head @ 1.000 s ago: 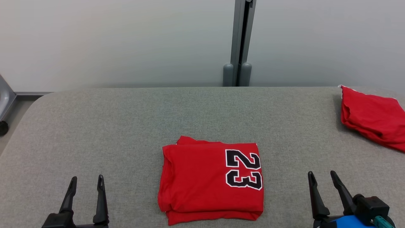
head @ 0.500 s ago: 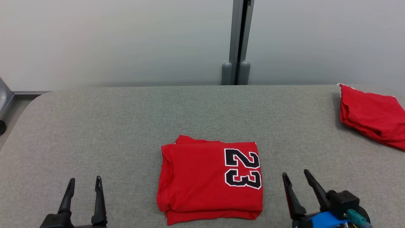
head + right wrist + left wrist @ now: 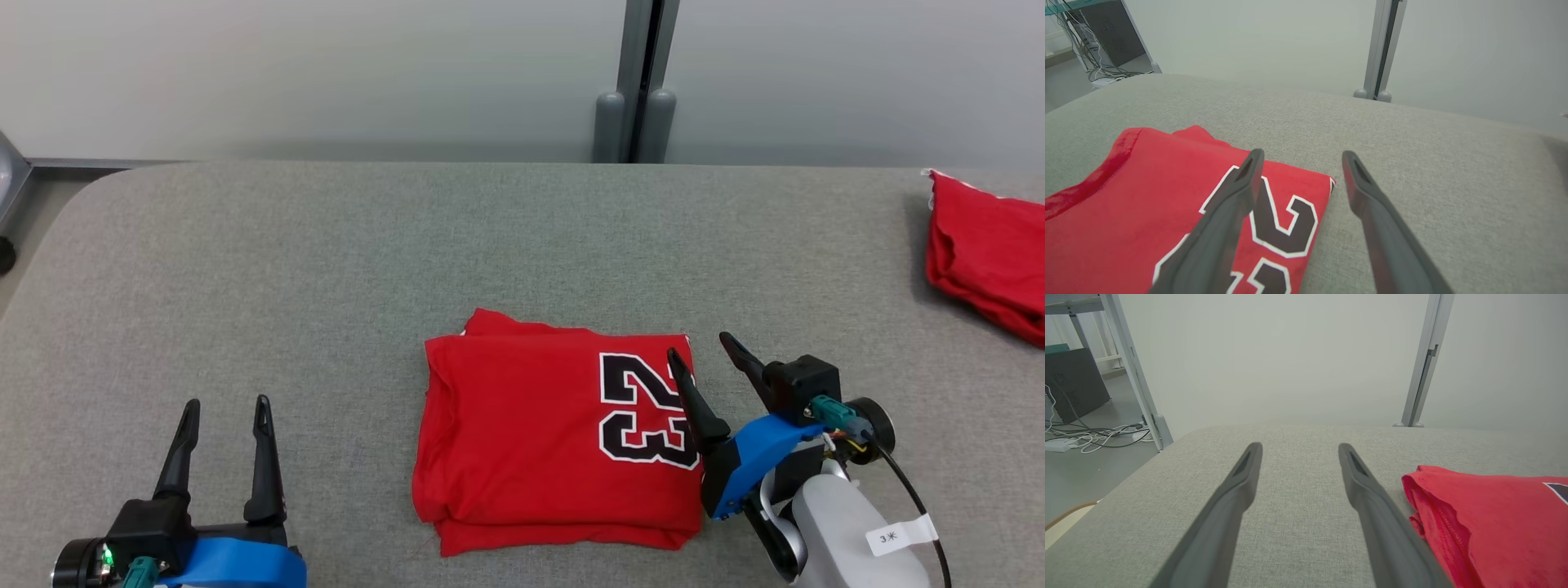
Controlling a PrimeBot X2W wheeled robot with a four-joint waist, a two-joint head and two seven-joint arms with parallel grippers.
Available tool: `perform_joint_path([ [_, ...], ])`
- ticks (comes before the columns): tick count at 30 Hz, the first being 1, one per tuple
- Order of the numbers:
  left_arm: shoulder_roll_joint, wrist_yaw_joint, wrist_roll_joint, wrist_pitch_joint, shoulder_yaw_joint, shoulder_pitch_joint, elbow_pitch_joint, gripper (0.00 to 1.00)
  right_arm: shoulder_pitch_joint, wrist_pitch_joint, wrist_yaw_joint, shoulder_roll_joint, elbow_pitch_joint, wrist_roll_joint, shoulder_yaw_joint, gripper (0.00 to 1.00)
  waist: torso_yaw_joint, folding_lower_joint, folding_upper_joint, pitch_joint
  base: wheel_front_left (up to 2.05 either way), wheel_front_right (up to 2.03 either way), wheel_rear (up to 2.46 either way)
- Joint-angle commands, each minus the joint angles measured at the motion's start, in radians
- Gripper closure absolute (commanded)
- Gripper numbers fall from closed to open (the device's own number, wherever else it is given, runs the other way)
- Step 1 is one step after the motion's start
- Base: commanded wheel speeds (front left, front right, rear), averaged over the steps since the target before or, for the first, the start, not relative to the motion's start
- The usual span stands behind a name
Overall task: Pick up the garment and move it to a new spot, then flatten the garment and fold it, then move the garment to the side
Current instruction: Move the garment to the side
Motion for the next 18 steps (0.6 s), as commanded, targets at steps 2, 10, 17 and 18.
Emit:
perform_joint_path([
  [2, -0.002, -0.005, -0.006, -0.002, -0.004, -0.026, -0.001, 0.0, -0.029, 0.008, 0.0, -0.004, 0.058, 0.012, 0.008, 0.0, 0.021, -0.0002, -0.0002, 0.03, 0.0, 0.0, 0.0],
  [10, -0.008, 0.005, -0.015, -0.002, -0.007, -0.038, -0.002, 0.0, -0.008, 0.0, 0.0, -0.004, 0.194, 0.062, 0.051, 0.0, 0.026, -0.0002, -0.0002, 0.052, 0.0, 0.0, 0.0],
  [17, -0.009, 0.01, -0.018, -0.002, -0.011, -0.054, -0.005, 0.0, 0.013, 0.003, 0.001, -0.001, 0.243, 0.143, 0.156, 0.44, 0.018, -0.0002, -0.0002, 0.067, 0.0, 0.0, 0.0],
  [18, -0.009, 0.01, -0.019, -0.002, -0.011, -0.058, -0.004, 0.0, 0.005, 0.004, 0.001, -0.001, 0.249, 0.151, 0.17, 0.79, 0.018, -0.0002, -0.0002, 0.07, 0.0, 0.0, 0.0],
])
